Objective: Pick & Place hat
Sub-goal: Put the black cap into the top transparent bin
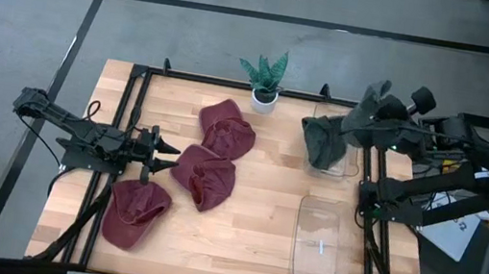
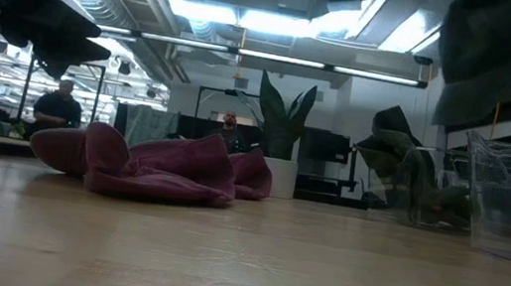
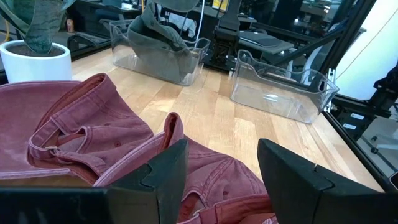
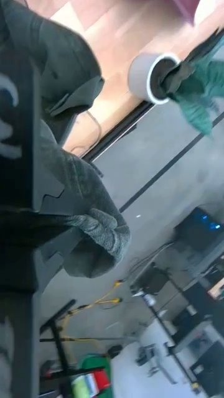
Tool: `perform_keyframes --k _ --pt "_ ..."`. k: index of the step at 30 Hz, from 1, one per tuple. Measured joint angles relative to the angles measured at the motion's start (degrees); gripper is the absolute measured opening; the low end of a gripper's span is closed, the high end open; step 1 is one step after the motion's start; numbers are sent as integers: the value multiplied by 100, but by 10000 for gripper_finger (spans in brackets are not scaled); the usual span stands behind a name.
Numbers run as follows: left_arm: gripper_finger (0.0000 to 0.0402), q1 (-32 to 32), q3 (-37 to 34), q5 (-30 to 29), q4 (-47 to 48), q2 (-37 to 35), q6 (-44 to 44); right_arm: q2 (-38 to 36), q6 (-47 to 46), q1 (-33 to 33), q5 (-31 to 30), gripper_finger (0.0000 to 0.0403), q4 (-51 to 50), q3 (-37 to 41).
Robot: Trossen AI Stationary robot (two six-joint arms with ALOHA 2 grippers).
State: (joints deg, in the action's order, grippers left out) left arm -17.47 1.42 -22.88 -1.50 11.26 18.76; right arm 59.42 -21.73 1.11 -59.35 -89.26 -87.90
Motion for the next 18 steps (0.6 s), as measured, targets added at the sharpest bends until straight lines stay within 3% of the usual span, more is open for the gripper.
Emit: perform_keyframes --k 7,18 --pt "190 2 -1 0 0 -1 0 -81 -258 -221 100 10 -71 338" --pt "190 0 -1 0 0 -1 0 -245 -298 -653 357 10 -67 1696"
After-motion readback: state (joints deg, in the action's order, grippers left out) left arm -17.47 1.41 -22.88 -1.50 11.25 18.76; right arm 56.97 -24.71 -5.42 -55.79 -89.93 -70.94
